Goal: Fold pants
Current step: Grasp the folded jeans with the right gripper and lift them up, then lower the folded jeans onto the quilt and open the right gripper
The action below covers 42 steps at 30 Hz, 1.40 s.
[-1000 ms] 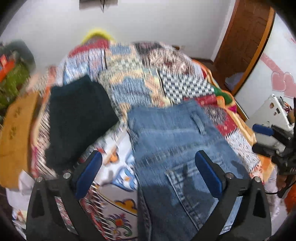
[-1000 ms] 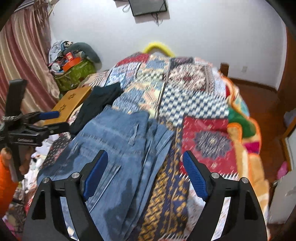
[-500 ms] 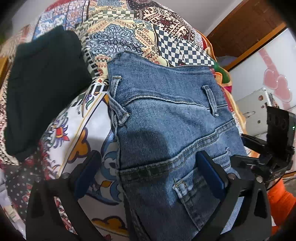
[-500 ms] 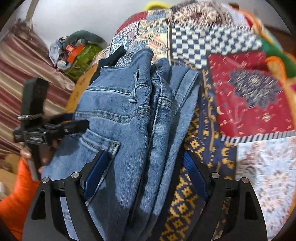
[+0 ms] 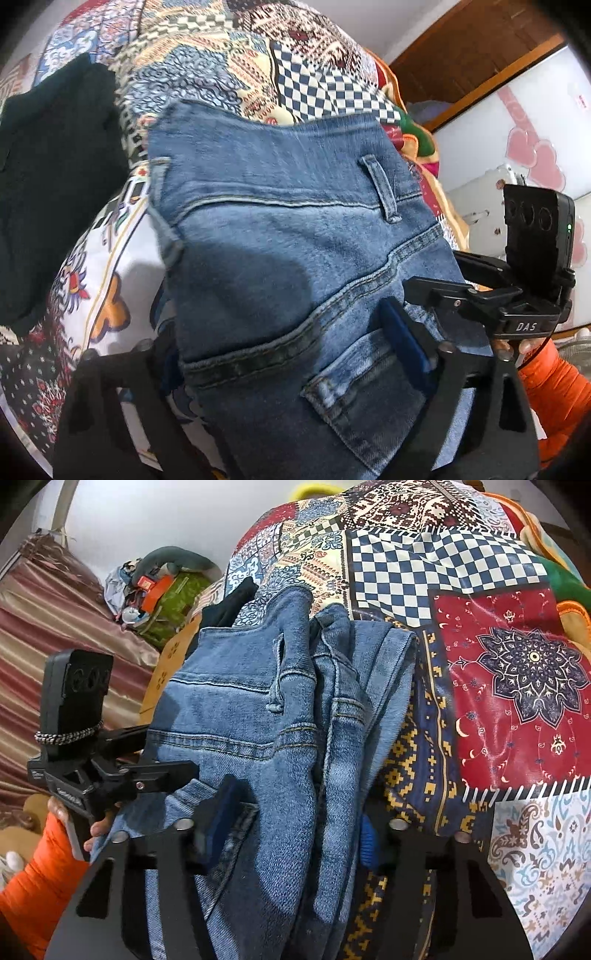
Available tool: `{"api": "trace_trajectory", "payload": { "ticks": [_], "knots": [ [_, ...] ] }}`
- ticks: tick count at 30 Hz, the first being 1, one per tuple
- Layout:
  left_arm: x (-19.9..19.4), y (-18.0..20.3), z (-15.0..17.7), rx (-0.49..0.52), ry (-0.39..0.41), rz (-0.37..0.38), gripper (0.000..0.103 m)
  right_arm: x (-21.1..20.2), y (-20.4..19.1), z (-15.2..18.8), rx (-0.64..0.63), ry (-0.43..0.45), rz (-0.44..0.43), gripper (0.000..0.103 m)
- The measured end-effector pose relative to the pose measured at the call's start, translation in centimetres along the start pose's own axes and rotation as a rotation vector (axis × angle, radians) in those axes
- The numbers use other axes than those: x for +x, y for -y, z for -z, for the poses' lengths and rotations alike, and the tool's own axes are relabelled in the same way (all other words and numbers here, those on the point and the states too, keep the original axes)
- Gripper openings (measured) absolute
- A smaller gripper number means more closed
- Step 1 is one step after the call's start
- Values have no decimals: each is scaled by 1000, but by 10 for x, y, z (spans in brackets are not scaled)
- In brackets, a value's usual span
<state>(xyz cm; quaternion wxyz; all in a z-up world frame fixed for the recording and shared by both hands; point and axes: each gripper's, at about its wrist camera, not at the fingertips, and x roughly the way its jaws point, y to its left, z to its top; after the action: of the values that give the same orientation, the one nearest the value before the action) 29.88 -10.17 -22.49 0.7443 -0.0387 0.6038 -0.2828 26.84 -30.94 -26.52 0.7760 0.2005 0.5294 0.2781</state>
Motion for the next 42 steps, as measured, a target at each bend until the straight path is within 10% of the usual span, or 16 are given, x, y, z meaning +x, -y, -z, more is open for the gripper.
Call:
{"api": "trace_trajectory", "payload": {
  "ticks": [11,23,34,42],
  "knots": [
    [-44,23,31,28,119,-76,60,-30,-42,11,-160,39,49,24],
    [-155,26,36,54,461,-165,57,-51,-119,-20,-323,174,37,21],
    [-223,-48,12,-26,643,-301,57,-5,-197,-105,-459,218,-41,21],
    [-198,-137,-42,-137,613,-331,57,72,-211,-162,-474,161,-19,21]
  ]
}}
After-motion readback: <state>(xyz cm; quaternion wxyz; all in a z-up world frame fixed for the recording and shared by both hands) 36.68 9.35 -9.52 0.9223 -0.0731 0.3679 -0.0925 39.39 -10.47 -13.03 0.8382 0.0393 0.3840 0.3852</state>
